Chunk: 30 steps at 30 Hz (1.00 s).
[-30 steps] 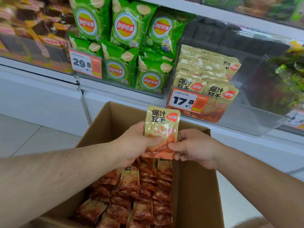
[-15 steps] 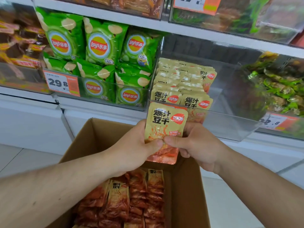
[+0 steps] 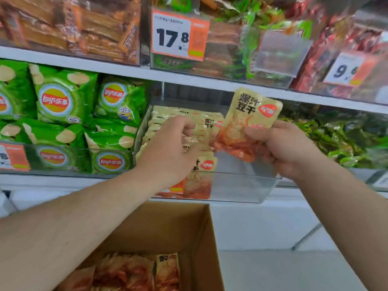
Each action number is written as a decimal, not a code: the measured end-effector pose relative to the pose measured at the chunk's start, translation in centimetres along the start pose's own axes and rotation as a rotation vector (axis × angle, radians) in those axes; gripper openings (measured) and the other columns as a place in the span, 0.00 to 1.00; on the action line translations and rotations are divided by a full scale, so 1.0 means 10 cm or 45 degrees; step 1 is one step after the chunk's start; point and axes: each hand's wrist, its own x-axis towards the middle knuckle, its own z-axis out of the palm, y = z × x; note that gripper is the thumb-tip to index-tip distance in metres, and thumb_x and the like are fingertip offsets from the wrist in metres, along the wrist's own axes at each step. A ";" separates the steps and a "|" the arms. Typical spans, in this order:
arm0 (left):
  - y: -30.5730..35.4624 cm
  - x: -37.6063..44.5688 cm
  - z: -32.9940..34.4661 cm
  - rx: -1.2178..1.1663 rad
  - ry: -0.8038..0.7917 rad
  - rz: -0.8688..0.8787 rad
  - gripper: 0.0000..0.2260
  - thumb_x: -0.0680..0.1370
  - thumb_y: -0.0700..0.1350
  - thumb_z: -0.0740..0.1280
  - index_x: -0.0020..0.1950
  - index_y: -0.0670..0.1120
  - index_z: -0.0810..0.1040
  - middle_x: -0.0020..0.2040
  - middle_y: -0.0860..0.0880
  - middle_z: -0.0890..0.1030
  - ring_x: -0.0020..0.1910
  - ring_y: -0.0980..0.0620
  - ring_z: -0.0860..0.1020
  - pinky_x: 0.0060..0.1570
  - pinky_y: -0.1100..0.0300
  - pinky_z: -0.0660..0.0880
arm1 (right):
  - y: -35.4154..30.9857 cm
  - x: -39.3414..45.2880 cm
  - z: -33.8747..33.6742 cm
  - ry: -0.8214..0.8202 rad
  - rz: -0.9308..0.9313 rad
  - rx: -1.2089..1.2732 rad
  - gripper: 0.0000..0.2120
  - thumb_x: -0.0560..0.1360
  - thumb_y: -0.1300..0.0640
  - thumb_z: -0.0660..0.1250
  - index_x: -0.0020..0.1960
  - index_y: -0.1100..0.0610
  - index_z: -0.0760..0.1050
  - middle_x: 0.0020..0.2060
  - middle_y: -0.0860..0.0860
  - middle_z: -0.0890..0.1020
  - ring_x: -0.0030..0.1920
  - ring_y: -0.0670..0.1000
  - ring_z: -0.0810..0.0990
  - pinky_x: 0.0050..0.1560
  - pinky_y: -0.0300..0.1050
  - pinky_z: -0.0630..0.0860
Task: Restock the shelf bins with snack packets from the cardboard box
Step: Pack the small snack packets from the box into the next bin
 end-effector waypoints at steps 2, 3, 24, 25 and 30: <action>-0.07 0.23 0.09 0.354 -0.078 0.132 0.17 0.80 0.49 0.65 0.67 0.49 0.70 0.63 0.53 0.71 0.62 0.53 0.71 0.61 0.55 0.69 | -0.01 0.13 -0.01 0.077 -0.044 -0.006 0.06 0.74 0.66 0.71 0.50 0.61 0.81 0.40 0.58 0.83 0.25 0.47 0.76 0.20 0.35 0.64; -0.12 0.34 0.13 0.508 -0.145 0.142 0.19 0.81 0.52 0.62 0.70 0.49 0.68 0.67 0.51 0.69 0.67 0.50 0.69 0.65 0.53 0.66 | 0.01 0.20 0.01 0.092 -0.033 -0.033 0.07 0.74 0.67 0.71 0.52 0.62 0.80 0.40 0.57 0.82 0.22 0.43 0.76 0.19 0.33 0.66; -0.51 0.65 0.30 0.752 -0.653 -0.265 0.31 0.80 0.66 0.49 0.80 0.58 0.47 0.81 0.56 0.43 0.79 0.56 0.40 0.77 0.49 0.37 | 0.92 1.78 0.57 0.134 0.150 -0.667 0.19 0.69 0.50 0.78 0.54 0.60 0.79 0.48 0.54 0.84 0.47 0.55 0.84 0.50 0.50 0.82; -0.51 0.65 0.30 0.748 -0.648 -0.265 0.31 0.80 0.66 0.49 0.80 0.58 0.47 0.81 0.56 0.43 0.79 0.56 0.41 0.77 0.49 0.37 | 0.93 1.80 0.58 0.142 0.141 -0.716 0.20 0.69 0.48 0.77 0.54 0.59 0.80 0.48 0.55 0.84 0.48 0.56 0.84 0.52 0.51 0.81; -0.51 0.64 0.30 0.748 -0.641 -0.270 0.31 0.80 0.66 0.50 0.80 0.59 0.48 0.81 0.57 0.44 0.79 0.57 0.41 0.77 0.49 0.37 | 0.92 1.83 0.67 0.098 0.048 -0.824 0.10 0.74 0.51 0.69 0.48 0.58 0.80 0.44 0.55 0.84 0.45 0.56 0.83 0.39 0.46 0.78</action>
